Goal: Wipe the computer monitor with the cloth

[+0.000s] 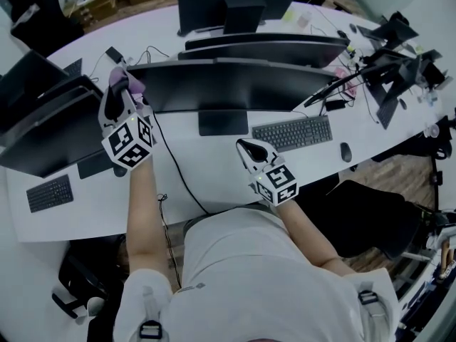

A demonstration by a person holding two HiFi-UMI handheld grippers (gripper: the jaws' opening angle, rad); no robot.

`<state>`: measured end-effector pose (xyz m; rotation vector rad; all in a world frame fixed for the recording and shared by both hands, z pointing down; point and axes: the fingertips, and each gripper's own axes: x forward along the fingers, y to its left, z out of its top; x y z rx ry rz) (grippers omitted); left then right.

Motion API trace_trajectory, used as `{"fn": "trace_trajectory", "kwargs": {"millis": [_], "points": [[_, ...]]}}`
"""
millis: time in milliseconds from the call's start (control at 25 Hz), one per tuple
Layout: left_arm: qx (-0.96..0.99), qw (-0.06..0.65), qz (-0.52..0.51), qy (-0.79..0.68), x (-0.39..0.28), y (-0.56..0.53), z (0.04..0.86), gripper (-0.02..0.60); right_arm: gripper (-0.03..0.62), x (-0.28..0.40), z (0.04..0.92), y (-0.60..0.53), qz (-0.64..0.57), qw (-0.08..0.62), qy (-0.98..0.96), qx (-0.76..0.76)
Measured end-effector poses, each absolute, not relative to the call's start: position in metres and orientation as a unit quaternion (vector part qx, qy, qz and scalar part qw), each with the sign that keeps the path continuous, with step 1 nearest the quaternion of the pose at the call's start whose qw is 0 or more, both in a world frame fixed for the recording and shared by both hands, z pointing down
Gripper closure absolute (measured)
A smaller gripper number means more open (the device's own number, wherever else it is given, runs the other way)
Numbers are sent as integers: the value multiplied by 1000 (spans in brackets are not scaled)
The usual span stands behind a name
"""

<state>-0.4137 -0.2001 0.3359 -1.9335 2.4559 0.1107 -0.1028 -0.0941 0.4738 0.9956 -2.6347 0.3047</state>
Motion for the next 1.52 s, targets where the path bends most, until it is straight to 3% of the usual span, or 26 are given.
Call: {"fn": "trace_trajectory", "kwargs": {"millis": [880, 1520], "points": [[-616, 98, -1, 782, -349, -193, 287, 506, 585, -56, 457, -101, 102, 116, -921, 357], [-677, 116, -13, 727, -240, -206, 298, 506, 585, 9, 462, -99, 120, 99, -908, 389]]}}
